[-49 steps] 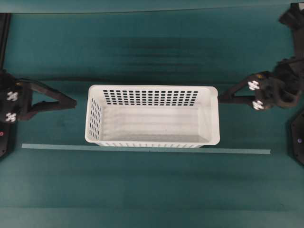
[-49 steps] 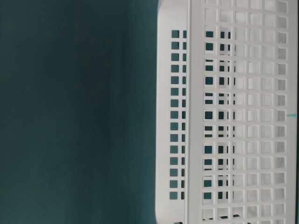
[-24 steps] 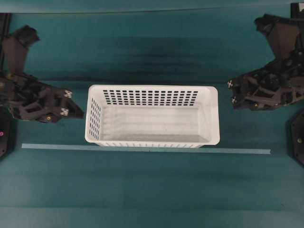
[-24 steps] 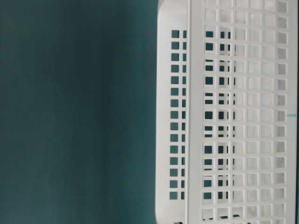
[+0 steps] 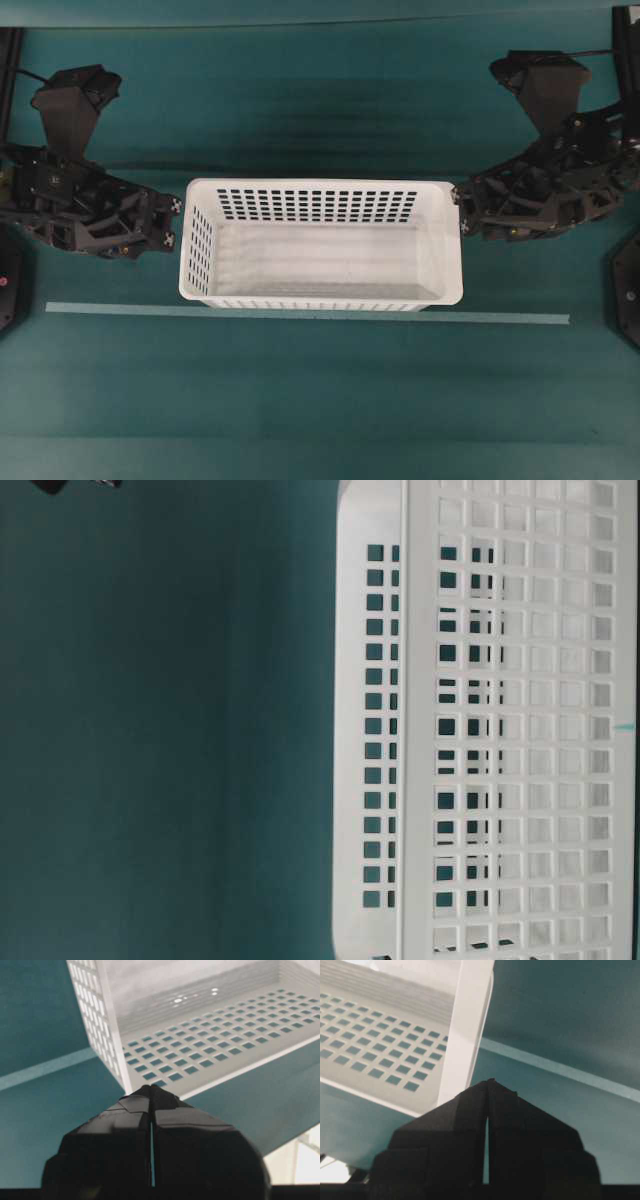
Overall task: Lift the white basket with both hands.
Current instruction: 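Lower both open grippers over the basket's end rims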
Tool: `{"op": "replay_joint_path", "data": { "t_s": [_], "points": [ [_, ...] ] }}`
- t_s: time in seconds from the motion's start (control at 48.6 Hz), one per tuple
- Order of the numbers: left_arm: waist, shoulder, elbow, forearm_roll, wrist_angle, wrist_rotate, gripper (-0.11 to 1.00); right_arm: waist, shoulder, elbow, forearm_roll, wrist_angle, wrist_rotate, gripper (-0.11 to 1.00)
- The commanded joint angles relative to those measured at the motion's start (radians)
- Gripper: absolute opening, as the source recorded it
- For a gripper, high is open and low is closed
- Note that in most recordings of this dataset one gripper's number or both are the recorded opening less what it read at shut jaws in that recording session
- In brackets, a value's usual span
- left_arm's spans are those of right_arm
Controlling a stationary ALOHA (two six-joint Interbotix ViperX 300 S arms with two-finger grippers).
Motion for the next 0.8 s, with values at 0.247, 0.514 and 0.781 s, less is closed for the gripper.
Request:
{"op": "replay_joint_path", "data": {
  "t_s": [0.247,0.514,0.781],
  "points": [
    [-0.006,0.009,-0.009,0.003,-0.003,-0.002,0.29,0.000,0.031,0.025,-0.014,-0.063,0.006,0.51],
    [0.000,0.046,-0.020,0.003,-0.037,-0.003,0.97,-0.003,0.072,0.028,-0.014,-0.175,0.072,0.98],
    [0.038,0.098,0.011,0.005,-0.044,-0.002,0.95,0.009,0.181,0.025,-0.012,-0.187,0.126,0.98]
  ]
}}
